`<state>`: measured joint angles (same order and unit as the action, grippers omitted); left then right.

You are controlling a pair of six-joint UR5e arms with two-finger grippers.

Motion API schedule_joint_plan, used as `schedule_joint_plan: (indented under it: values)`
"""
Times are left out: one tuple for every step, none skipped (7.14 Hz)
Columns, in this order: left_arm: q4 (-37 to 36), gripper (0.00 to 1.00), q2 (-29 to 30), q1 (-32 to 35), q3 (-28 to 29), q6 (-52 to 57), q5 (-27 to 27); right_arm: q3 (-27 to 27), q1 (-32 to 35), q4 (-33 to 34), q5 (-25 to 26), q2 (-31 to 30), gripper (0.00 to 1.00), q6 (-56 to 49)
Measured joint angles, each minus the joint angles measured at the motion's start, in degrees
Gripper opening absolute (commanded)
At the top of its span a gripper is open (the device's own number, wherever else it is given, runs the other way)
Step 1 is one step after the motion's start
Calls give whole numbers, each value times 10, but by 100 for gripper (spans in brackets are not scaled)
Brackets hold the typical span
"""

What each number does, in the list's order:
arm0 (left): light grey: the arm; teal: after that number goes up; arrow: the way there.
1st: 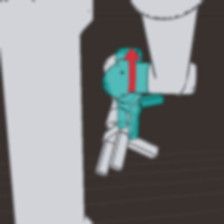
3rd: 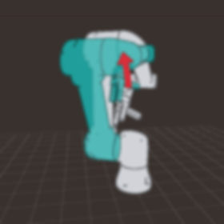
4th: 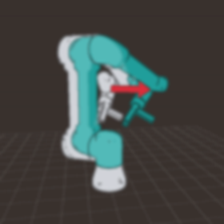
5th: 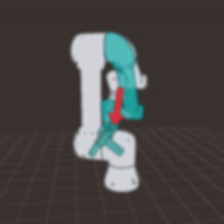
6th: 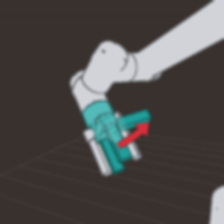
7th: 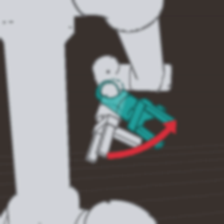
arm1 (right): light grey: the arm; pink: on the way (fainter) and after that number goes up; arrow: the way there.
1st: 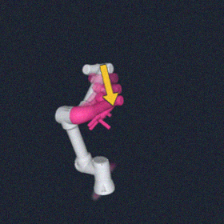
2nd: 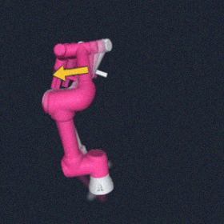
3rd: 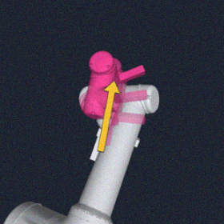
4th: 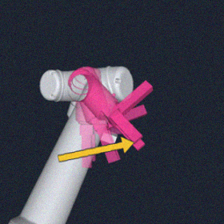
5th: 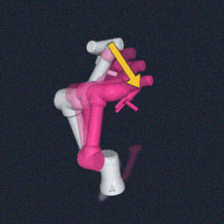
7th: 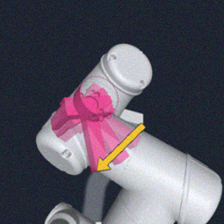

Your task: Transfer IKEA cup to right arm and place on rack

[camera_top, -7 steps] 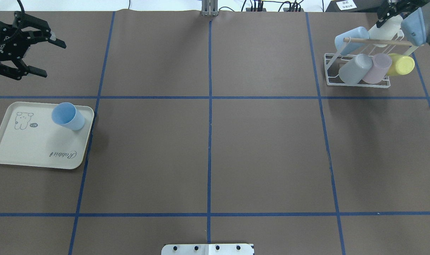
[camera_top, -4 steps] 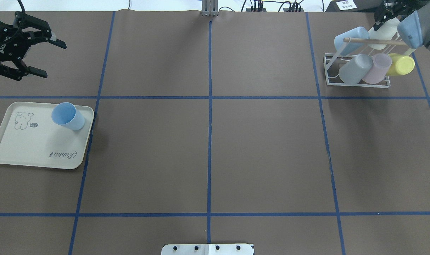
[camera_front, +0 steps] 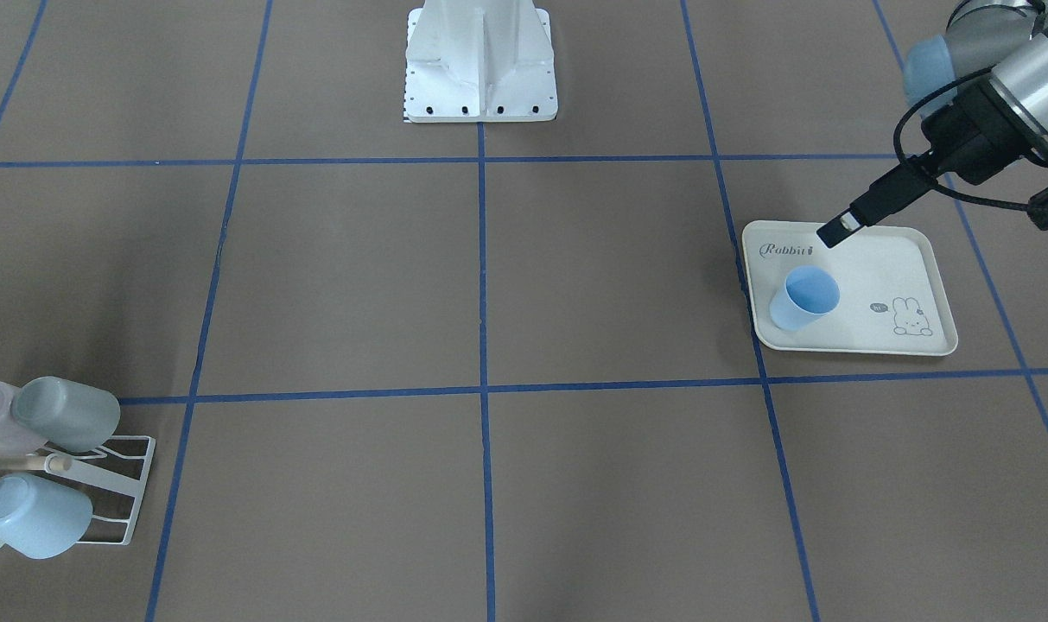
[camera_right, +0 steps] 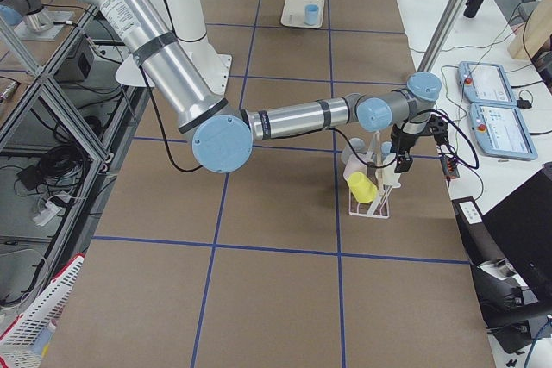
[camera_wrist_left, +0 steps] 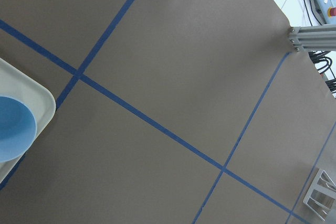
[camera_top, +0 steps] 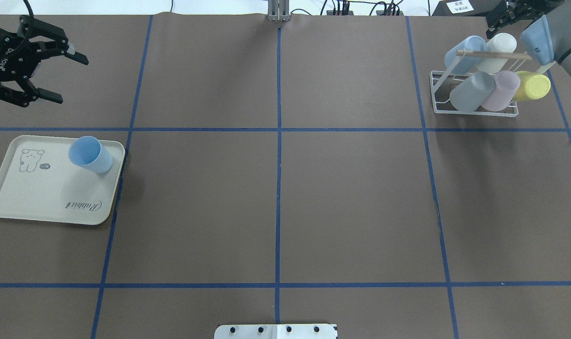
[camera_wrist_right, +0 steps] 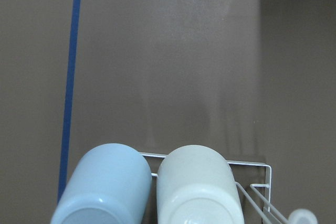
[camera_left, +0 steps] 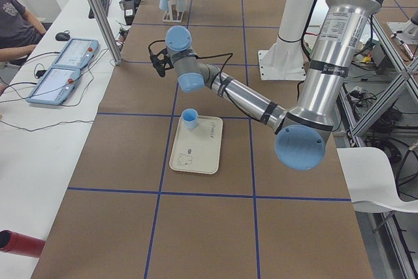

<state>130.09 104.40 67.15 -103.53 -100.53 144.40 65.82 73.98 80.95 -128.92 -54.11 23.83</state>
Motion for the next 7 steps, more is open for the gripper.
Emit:
schedule_joint_plan:
  values:
    - [0,100,-1,0,0,1,0,0,0,0,-1,3,99,1]
    - [0,100,-4,-1,0,3,0,1,0,0,-1,8,99,4]
    - [1,100,-15,-2,0,13,-1,2,1,0,-2,18,99,8]
    - [1,100,-33,-4,0,36,-1,8,2,0,-2,27,99,12]
    - [1,100,-56,-5,-1,66,-5,23,3,1,-3,32,99,16]
    - [1,100,-78,-7,-1,93,-19,48,3,3,-3,30,99,20]
    - [0,99,-98,-13,-1,125,-46,77,4,5,-3,21,99,23]
